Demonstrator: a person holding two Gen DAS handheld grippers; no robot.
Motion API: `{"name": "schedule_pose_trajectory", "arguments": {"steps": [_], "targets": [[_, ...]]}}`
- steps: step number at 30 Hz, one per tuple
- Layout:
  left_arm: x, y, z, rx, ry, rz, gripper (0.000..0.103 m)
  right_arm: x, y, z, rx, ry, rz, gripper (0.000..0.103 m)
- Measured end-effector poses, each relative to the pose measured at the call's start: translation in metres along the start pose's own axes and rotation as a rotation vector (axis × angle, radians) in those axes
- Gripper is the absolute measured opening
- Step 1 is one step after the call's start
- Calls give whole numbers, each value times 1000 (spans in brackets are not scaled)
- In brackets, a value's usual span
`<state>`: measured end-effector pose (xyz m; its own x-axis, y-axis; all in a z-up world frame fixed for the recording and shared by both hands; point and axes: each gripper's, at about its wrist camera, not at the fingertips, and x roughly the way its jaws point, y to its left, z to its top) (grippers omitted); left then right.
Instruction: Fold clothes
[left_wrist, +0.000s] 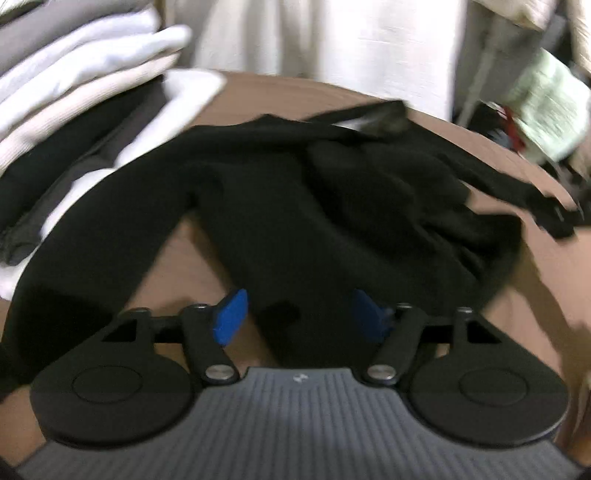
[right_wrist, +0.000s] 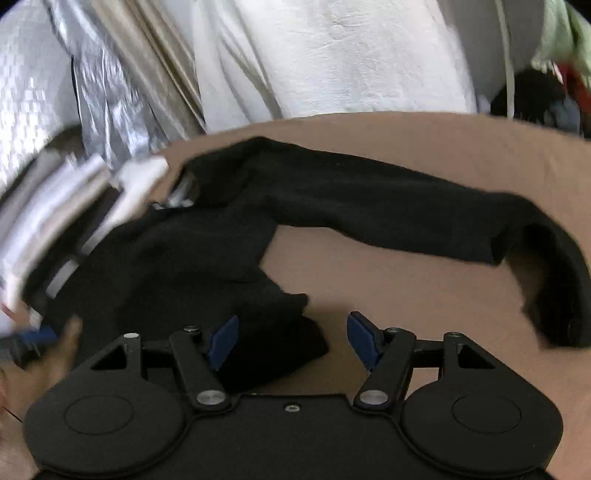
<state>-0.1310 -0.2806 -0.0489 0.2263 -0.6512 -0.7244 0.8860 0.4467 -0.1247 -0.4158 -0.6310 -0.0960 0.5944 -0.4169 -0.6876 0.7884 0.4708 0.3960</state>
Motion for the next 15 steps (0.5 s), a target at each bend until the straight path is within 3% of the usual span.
{"name": "schedule_pose_trajectory", "arguments": {"steps": [4,7,10,13,14,15], "targets": [[1,-23,-26,117,52,-27,82,-4,11,-7,45,37,45,71],[20,-32,-36,184,127,-34,85,19,23,-8,87,34,9,80],[41,-43,-38,247,158,49,85,62,27,-3,164,77,-13,80],[46,-45,-36,284,73,163,83,85,17,-8,244,74,0,81],[46,-45,-36,308,49,197,77,90,20,-7,210,42,-16,72],[46,-45,-36,325,29,218,58,93,27,-6,130,5,-61,56]]}}
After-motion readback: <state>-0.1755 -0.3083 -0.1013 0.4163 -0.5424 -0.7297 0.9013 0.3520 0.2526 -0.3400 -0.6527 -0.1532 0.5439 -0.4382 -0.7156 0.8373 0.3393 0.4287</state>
